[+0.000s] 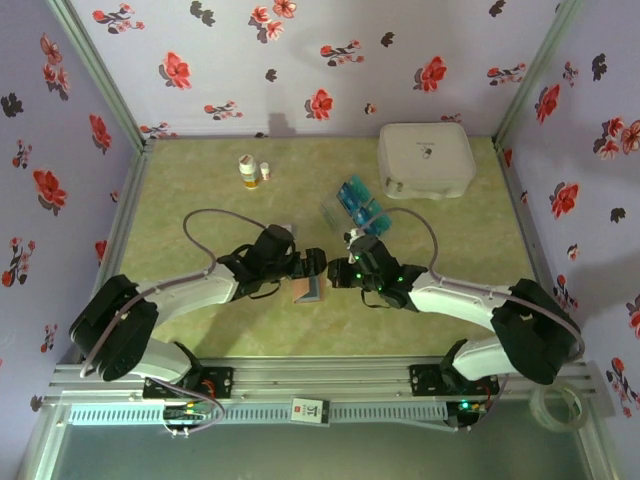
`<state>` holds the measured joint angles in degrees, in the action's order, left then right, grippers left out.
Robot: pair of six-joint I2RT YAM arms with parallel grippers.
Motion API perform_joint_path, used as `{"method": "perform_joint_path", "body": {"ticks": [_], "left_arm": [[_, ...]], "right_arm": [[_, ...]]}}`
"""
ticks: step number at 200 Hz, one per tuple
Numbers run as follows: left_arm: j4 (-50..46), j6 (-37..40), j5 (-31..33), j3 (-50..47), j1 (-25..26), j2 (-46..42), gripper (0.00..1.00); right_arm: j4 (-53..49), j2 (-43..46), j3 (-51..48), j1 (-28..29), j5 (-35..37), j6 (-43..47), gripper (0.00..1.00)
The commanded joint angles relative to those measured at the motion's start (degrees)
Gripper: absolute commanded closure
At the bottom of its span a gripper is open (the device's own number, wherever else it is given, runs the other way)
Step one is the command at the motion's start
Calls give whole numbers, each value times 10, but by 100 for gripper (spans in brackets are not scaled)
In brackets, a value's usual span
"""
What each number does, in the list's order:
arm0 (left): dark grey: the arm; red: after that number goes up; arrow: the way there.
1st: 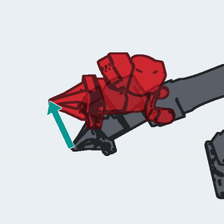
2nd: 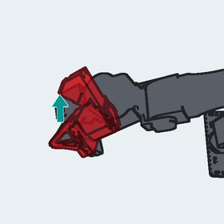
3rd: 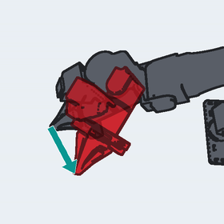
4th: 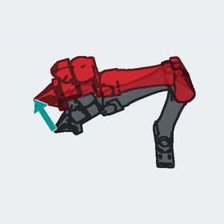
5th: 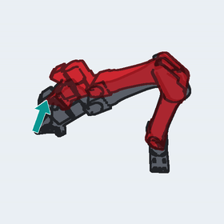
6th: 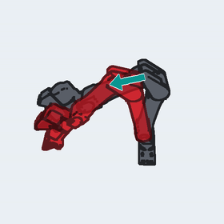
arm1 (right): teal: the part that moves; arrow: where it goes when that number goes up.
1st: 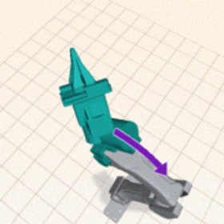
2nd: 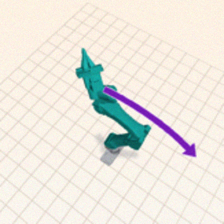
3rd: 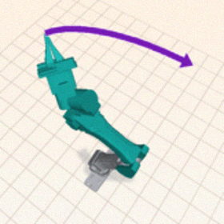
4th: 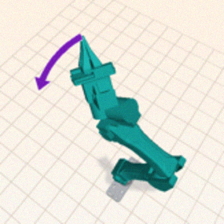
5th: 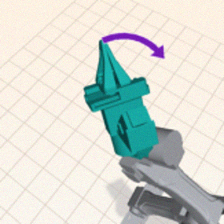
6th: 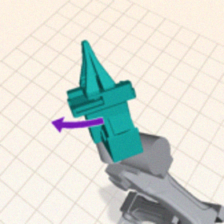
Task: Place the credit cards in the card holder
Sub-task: Close the card holder at the center of the table.
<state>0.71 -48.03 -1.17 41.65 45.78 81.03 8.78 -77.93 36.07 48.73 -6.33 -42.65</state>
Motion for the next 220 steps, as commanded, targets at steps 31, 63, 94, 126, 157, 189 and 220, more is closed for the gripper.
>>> {"method": "perform_joint_path", "body": {"ticks": [31,63,94,126,157,189,220], "left_arm": [[-19,-1,32,-1,-58,-56,0],[-62,1,37,-18,-124,-104,0],[-101,0,39,-33,-175,-137,0],[-118,10,35,-38,-184,-153,0],[-129,22,28,-37,-184,-153,0],[-140,38,13,-26,-185,-139,0],[-155,58,1,-9,-182,-116,0]], "right_arm": [[30,-28,45,57,-59,16,95],[9,-58,91,90,-57,36,96],[-23,-102,140,115,-55,56,97],[-36,-123,137,115,-39,62,100],[-43,-114,110,107,-23,64,100],[-32,-108,82,103,-18,56,100],[-10,-120,62,97,-19,50,100]]}}
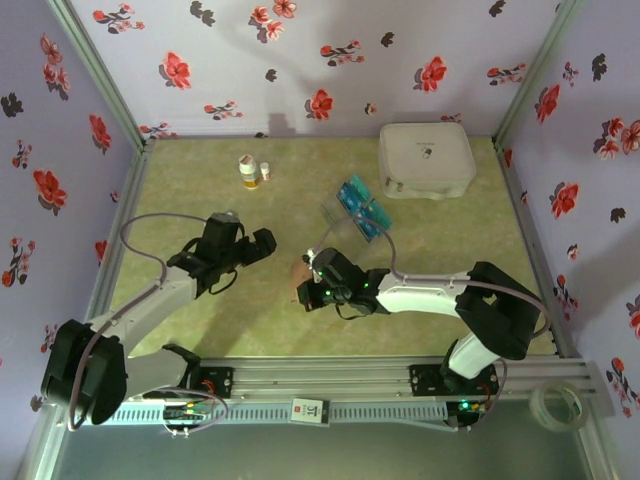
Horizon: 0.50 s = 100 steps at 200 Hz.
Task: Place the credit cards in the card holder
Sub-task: Close the card holder at the center of the table.
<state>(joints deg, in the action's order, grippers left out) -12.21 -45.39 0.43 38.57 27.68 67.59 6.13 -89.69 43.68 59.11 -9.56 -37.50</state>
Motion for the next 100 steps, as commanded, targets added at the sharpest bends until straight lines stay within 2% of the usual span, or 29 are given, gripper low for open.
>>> {"method": "perform_joint_path", "body": {"ticks": [1,41,100], "left_arm": [[-27,33,-15,23,-1,19,0],[-72,76,-12,65,20,78,0],[-73,111,2,97,68,160,0]], "right_arm": [[18,-3,-14,-7,13,-2,100],[54,-28,-31,-17,4,-7,100],[88,-55,-45,-28,-10,-16,100]]}}
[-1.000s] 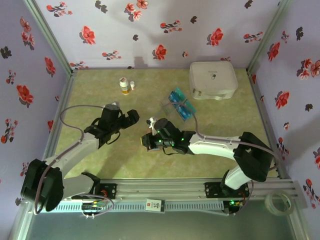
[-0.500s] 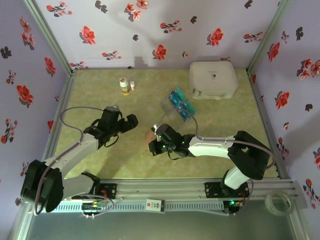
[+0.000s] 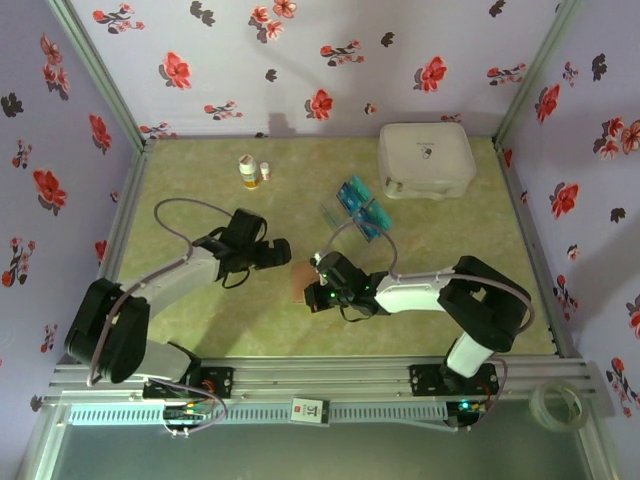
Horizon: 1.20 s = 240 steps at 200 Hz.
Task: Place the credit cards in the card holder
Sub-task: Close the card holder at the center of the table.
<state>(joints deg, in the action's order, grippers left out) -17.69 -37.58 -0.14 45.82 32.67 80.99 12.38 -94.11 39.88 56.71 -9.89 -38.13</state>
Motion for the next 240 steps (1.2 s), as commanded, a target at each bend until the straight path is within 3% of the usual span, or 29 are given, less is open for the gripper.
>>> {"method": "perform_joint_path", "body": {"ticks": [1,58,128,181,213,240], "left_arm": [[-18,33,7,25,19,27,0],[8,52,13,33,59,68,0],[47,50,21,10,62,99,0],[52,35,73,-5,62,115,0],[51,30,86,-17,63,116,0],[51,25,99,-23,67,117,0]], "right_arm": [[26,-11,-7,-5,-6,-10,100],[31,-14,-13,-6,-5,-13,100],[33,-18,-16,-10,-7,-15,100],[11,17,-10,-15,-12,-18,100],[-54,90,-1,-35,7,-7,65],[-140,136,25,-54,37,10,55]]}}
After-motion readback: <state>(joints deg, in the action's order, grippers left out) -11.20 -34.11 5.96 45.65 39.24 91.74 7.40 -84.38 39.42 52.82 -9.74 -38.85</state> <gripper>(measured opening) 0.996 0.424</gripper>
